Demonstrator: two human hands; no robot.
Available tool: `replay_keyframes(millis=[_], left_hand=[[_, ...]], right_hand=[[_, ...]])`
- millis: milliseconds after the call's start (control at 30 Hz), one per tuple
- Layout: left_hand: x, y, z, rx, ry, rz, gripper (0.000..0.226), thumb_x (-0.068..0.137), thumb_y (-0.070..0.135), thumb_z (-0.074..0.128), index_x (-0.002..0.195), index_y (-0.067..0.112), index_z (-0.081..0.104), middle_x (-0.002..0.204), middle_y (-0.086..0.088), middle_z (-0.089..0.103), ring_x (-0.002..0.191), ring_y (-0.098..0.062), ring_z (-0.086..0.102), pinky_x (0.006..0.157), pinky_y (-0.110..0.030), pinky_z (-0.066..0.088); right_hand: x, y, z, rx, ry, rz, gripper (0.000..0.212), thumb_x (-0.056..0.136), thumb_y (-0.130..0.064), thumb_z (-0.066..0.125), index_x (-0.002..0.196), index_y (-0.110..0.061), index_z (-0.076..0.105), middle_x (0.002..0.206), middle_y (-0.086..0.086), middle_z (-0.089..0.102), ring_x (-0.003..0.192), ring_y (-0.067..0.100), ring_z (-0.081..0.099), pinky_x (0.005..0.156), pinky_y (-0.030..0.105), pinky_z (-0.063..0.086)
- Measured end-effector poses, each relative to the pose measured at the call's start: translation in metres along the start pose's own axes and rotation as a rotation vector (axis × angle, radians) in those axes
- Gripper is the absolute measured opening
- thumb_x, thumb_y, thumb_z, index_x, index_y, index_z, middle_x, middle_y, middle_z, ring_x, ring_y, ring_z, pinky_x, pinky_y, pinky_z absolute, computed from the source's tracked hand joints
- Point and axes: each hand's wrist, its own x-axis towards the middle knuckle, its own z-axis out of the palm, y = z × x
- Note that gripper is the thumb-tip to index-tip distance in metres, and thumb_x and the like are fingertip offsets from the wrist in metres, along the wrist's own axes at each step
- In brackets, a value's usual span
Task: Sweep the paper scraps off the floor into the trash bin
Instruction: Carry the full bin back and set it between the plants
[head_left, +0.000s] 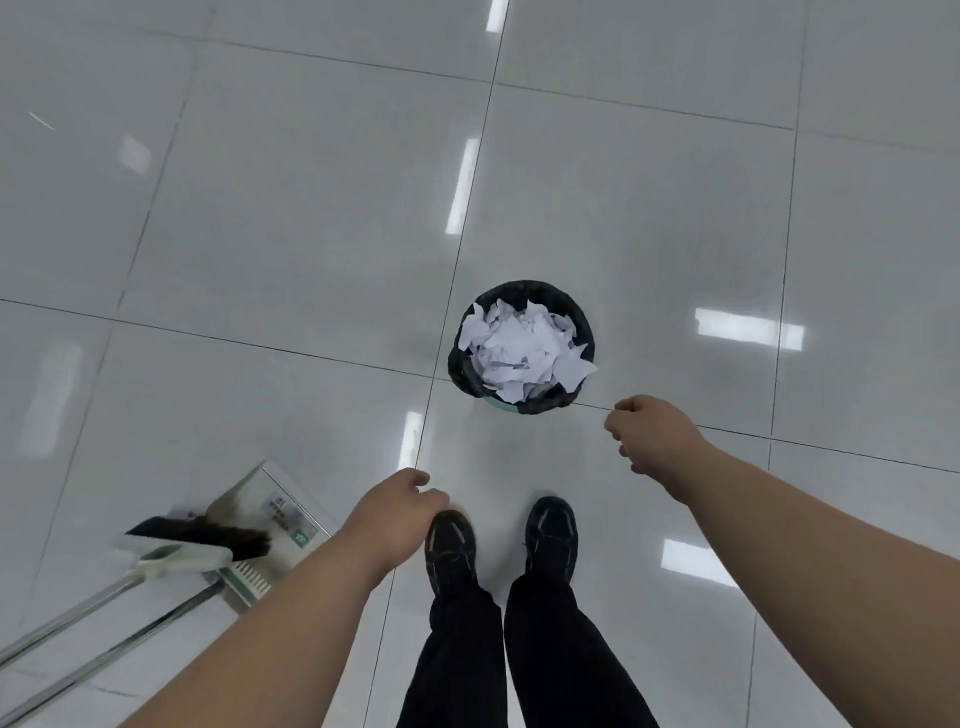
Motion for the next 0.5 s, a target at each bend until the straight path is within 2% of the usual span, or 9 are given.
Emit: replay_keyframes(millis=[67, 133, 233, 300, 333, 400, 433, 500], left_hand=[[0.048, 0.004, 0.016, -0.014, -0.007, 0.007, 0.052, 0.098, 0.03, 0.056, 0.149, 0.02, 0.049, 0.129, 0.006, 0.058, 0.107, -0.012, 0.05, 0.09, -0.027, 0.035], [0.097, 0.011, 0.032, -0.034, 0.0, 0.027, 0.054, 0.099, 0.031, 0.056, 0.151, 0.022, 0.046, 0.134, 0.006, 0.059, 0.106, -0.01, 0.054, 0.087, -0.025, 0.037], [0.168, 0.02, 0.052, -0.083, 0.068, 0.047, 0.062, 0.099, 0.034, 0.057, 0.157, 0.023, 0.038, 0.154, -0.003, 0.048, 0.13, -0.022, 0.051, 0.095, -0.029, 0.035], [0.208, 0.025, 0.063, -0.112, 0.115, 0.063, 0.065, 0.099, 0.034, 0.057, 0.158, 0.021, 0.033, 0.151, -0.004, 0.051, 0.131, -0.026, 0.051, 0.096, -0.031, 0.037], [0.224, 0.027, 0.066, -0.13, 0.128, 0.077, 0.064, 0.099, 0.034, 0.057, 0.157, 0.021, 0.034, 0.14, -0.002, 0.057, 0.122, -0.025, 0.055, 0.092, -0.031, 0.039], [0.253, 0.029, 0.071, -0.158, 0.143, 0.104, 0.05, 0.099, 0.034, 0.057, 0.147, 0.026, 0.043, 0.109, 0.007, 0.062, 0.1, -0.018, 0.059, 0.076, -0.029, 0.043], [0.265, 0.03, 0.073, -0.172, 0.151, 0.115, 0.04, 0.098, 0.034, 0.058, 0.136, 0.03, 0.048, 0.104, 0.008, 0.062, 0.098, -0.019, 0.061, 0.075, -0.03, 0.045], [0.286, 0.031, 0.077, -0.223, 0.17, 0.135, 0.018, 0.096, 0.034, 0.059, 0.113, 0.032, 0.053, 0.108, 0.004, 0.066, 0.105, -0.025, 0.065, 0.086, -0.037, 0.053]], right_hand=[[0.048, 0.006, 0.017, 0.029, 0.005, 0.036, 0.047, 0.091, -0.025, 0.053, 0.136, -0.015, 0.054, 0.108, 0.005, 0.061, 0.102, 0.03, 0.063, 0.095, 0.048, 0.055], [0.098, 0.015, 0.033, 0.083, 0.027, 0.076, 0.039, 0.093, -0.021, 0.052, 0.128, -0.006, 0.055, 0.105, 0.011, 0.061, 0.094, 0.032, 0.063, 0.096, 0.054, 0.055], [0.168, 0.029, 0.052, 0.154, 0.075, 0.108, 0.03, 0.093, -0.02, 0.052, 0.117, -0.004, 0.058, 0.113, 0.019, 0.064, 0.098, 0.037, 0.068, 0.087, 0.051, 0.057], [0.204, 0.036, 0.061, 0.181, 0.095, 0.086, 0.028, 0.095, -0.021, 0.054, 0.118, -0.007, 0.06, 0.113, 0.018, 0.066, 0.094, 0.035, 0.069, 0.083, 0.047, 0.059], [0.217, 0.039, 0.066, 0.194, 0.093, 0.064, 0.025, 0.095, -0.019, 0.055, 0.116, -0.007, 0.062, 0.109, 0.017, 0.068, 0.086, 0.031, 0.069, 0.081, 0.045, 0.059], [0.237, 0.042, 0.072, 0.209, 0.085, 0.012, 0.017, 0.095, -0.015, 0.057, 0.107, -0.005, 0.065, 0.099, 0.015, 0.072, 0.074, 0.026, 0.069, 0.077, 0.042, 0.06], [0.245, 0.043, 0.075, 0.192, 0.092, -0.017, 0.014, 0.094, -0.015, 0.059, 0.102, -0.005, 0.066, 0.094, 0.014, 0.073, 0.071, 0.025, 0.07, 0.074, 0.04, 0.061], [0.256, 0.044, 0.082, 0.157, 0.12, -0.047, 0.014, 0.093, -0.019, 0.064, 0.094, -0.006, 0.065, 0.084, 0.013, 0.073, 0.065, 0.024, 0.071, 0.066, 0.036, 0.06]])
